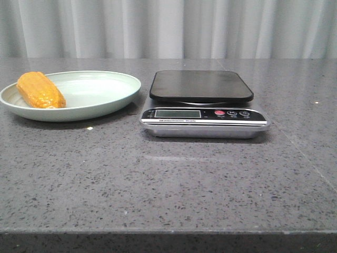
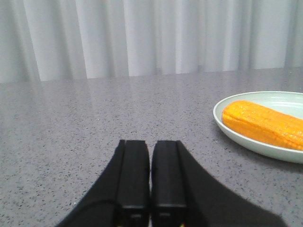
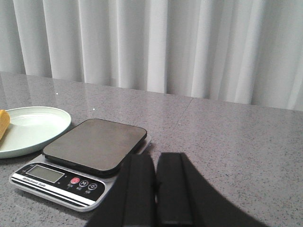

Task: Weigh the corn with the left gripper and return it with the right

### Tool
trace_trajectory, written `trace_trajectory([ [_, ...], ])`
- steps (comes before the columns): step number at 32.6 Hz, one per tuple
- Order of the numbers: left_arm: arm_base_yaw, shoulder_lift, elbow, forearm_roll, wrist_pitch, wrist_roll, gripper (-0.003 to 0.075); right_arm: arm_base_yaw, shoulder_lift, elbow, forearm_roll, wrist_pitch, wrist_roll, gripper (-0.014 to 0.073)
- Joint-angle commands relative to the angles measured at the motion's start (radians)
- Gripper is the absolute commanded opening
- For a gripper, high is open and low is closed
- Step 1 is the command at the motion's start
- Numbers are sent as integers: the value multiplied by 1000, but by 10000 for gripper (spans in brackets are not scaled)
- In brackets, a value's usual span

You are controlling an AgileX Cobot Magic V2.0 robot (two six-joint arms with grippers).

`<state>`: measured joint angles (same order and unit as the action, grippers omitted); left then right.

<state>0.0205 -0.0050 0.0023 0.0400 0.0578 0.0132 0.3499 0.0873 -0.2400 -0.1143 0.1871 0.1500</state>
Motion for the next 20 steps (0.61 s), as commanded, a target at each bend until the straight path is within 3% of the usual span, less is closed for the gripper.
trace_trajectory([
  [1,-24,-22,9,3,-88,-49,127,-6,11,-25,-11,-83,-12,150],
  [9,-85,-20,9,26,-85,-56,127,-6,11,-25,-11,-83,-12,150],
  [20,-89,-20,9,26,-85,-56,127,-6,11,-25,-11,-83,-12,150],
])
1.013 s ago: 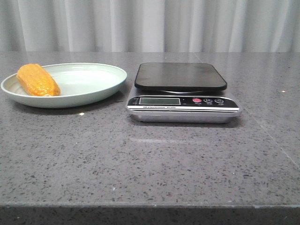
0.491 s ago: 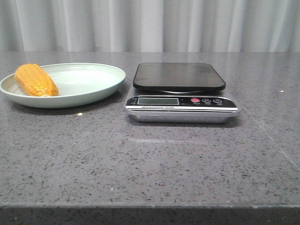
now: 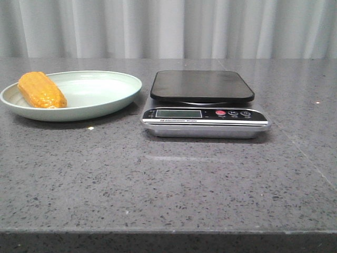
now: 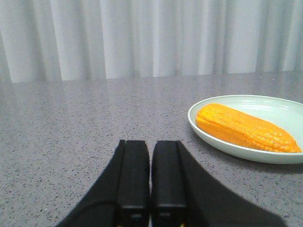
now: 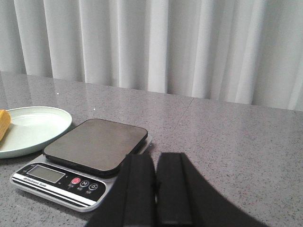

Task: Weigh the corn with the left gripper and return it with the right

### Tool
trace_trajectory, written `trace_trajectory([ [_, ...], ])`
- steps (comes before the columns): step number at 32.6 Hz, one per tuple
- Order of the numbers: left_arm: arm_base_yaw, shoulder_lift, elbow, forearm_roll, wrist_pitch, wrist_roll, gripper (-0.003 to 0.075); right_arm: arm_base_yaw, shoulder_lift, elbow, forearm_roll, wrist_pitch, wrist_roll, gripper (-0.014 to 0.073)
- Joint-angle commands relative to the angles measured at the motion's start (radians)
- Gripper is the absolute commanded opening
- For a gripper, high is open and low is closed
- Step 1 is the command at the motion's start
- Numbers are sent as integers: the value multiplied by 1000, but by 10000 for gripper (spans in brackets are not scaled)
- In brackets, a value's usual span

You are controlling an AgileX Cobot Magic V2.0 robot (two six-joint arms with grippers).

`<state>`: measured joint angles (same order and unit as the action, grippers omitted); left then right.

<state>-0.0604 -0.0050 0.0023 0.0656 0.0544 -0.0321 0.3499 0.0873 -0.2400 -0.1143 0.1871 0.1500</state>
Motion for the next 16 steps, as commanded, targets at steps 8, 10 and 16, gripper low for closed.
trace_trajectory([
  [8,-8,-20,9,1,-81,-11,127,-6,11,-25,-11,-83,-12,150],
  [10,-8,-20,9,1,-81,-11,127,-6,11,-21,-11,-85,-12,150],
  [16,-8,-20,9,1,-81,-11,127,-139,5,20,-11,-121,-12,150],
])
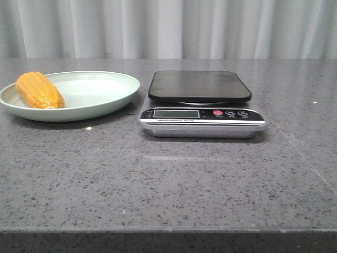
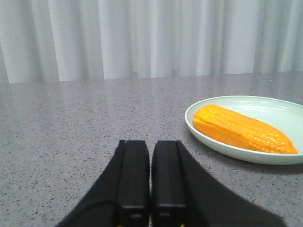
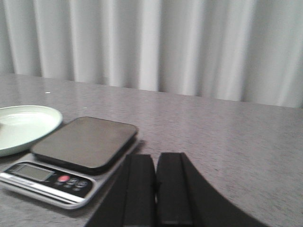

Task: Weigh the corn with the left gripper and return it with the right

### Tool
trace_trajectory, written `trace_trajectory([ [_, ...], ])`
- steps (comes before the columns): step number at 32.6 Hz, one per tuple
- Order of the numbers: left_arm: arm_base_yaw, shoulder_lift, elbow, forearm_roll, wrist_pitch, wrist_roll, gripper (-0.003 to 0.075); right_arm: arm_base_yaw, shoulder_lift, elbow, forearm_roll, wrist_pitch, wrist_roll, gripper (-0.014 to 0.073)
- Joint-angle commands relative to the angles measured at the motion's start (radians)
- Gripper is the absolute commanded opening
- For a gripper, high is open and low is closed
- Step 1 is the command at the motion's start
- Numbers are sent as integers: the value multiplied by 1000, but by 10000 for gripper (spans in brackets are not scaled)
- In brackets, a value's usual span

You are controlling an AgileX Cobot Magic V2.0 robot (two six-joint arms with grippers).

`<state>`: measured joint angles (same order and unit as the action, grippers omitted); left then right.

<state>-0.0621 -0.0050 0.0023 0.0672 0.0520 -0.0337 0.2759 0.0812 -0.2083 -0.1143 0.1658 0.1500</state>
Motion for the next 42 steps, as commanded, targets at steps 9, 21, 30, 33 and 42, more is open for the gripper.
trace_trajectory([
  [9,-7,-20,9,-1,-79,-9,127,-300,-63,127,38,-239,-12,150],
  [21,-7,-19,9,-1,-79,-9,127,-300,-108,228,61,-323,-12,150],
  [30,-7,-19,9,-1,-79,-9,127,-300,-108,228,61,-326,-12,150],
  [33,-7,-19,9,-1,-79,-9,127,-300,-108,228,61,-326,-12,150],
  [42,-7,-19,9,-1,-79,-9,127,-300,-108,228,61,-326,-12,150],
])
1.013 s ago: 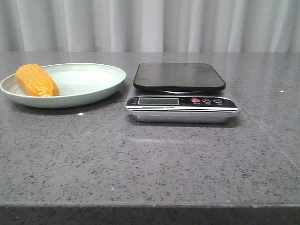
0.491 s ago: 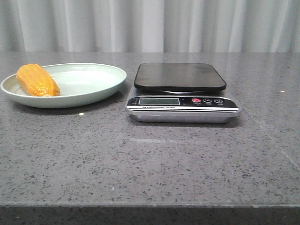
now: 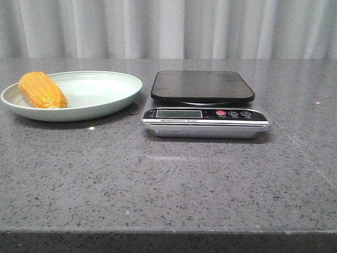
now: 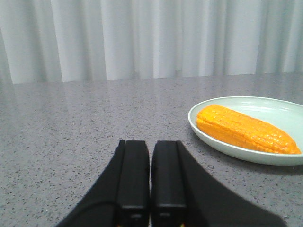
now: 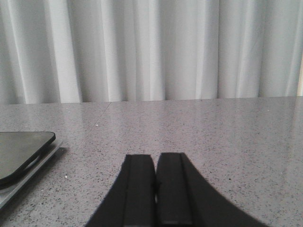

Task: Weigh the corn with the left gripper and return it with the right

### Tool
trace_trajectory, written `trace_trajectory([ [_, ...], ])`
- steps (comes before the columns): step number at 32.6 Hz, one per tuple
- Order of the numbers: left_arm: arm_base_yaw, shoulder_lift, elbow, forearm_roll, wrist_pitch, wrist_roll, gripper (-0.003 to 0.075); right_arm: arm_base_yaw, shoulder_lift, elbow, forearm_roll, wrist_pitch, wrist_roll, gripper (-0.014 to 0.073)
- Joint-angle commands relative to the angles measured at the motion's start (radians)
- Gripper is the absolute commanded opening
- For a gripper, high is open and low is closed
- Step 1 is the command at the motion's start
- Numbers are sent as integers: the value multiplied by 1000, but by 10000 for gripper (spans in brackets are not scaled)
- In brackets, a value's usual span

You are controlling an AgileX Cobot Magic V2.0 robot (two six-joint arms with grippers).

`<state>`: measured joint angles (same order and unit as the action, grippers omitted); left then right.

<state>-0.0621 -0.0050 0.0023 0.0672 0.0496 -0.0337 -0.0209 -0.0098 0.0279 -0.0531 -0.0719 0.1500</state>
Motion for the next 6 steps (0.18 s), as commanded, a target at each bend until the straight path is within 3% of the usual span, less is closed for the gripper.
trace_trajectory([
  [1,-7,-19,9,-1,-76,-9,127,-3,-17,-8,-1,-88,-12,150],
  [6,-7,-19,9,-1,-76,-9,127,-3,-17,-8,-1,-88,-12,150],
])
